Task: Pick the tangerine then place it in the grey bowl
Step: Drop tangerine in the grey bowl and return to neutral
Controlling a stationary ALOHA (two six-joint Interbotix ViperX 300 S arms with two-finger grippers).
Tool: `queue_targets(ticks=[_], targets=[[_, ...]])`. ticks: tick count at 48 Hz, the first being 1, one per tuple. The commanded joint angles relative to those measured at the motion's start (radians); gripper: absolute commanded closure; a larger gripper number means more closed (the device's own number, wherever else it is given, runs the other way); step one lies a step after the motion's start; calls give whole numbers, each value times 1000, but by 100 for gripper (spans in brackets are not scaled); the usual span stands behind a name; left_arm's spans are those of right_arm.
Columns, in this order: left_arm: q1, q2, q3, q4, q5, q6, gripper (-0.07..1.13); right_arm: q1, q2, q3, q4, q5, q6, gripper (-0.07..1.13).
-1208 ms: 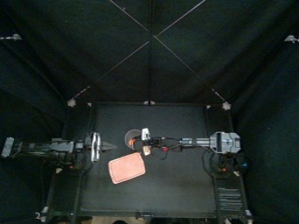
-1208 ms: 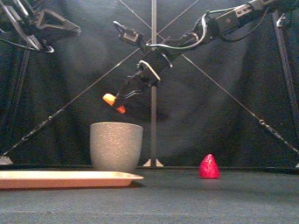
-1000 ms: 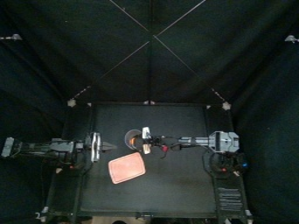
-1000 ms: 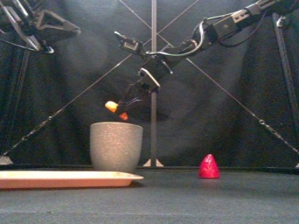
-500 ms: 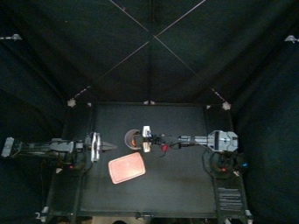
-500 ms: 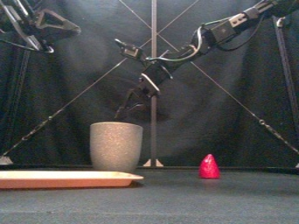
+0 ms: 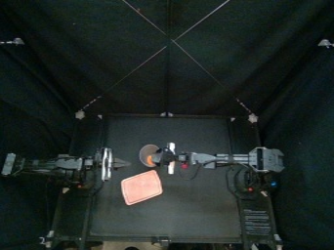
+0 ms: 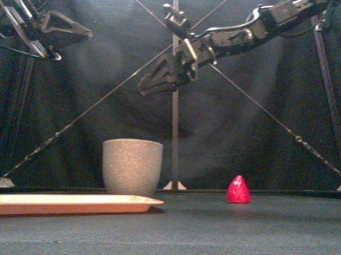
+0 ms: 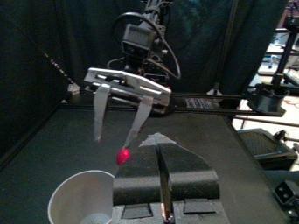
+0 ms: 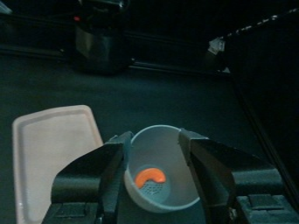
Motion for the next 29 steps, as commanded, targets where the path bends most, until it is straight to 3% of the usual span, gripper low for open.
queue_targets(ticks=[1,13,29], targets=[[3,5,-14,0,-11,2,100,6,-132,109,55,-120,5,21],[5,5,-14,-2,-11,0,100,35,-385,342,109,-278,5,21],[6,5,-3,-2,-11,2,100,67,-500,479,199,-298,6,21]])
